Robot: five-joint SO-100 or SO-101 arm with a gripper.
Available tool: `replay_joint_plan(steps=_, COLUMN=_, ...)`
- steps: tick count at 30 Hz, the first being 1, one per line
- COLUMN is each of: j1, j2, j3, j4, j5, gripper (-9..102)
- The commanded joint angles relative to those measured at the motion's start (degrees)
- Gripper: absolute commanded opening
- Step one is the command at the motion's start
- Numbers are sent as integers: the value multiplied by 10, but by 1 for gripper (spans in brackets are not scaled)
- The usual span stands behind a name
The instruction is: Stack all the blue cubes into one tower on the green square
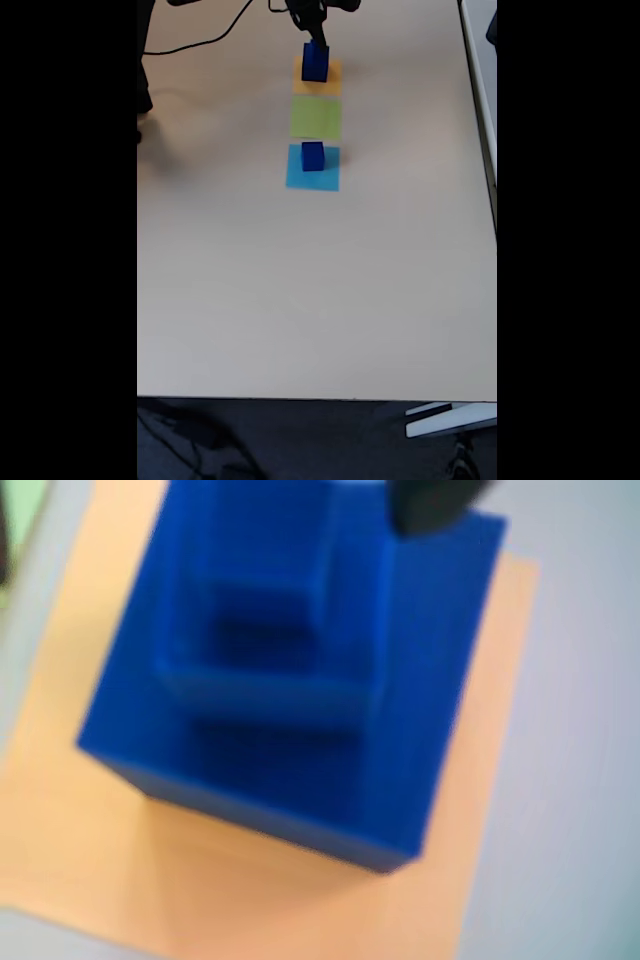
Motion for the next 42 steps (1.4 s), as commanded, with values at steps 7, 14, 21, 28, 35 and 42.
replay_joint_plan(steps=7, j1=8, j2=3, j3=-49, j4=13, j5=-10, gripper=20)
replay_joint_plan(steps=14, j1=13, j2=1, j3=-52, j4=17, j5=-15, gripper=20)
replay_joint_plan(steps=21, j1=14, j2=-3, j3=-55, j4=19, j5=-16, gripper=20)
replay_joint_plan(steps=28, j1=16, j2=-4, j3=-55, j4=20, j5=-20, gripper=19)
replay_joint_plan(steps=35, j1=17, j2=-4, j3=-55, j4=23, j5=-21, gripper=16)
replay_joint_plan(steps=42, j1=18, j2=-4, j3=-54, j4=24, j5=-22, gripper=13)
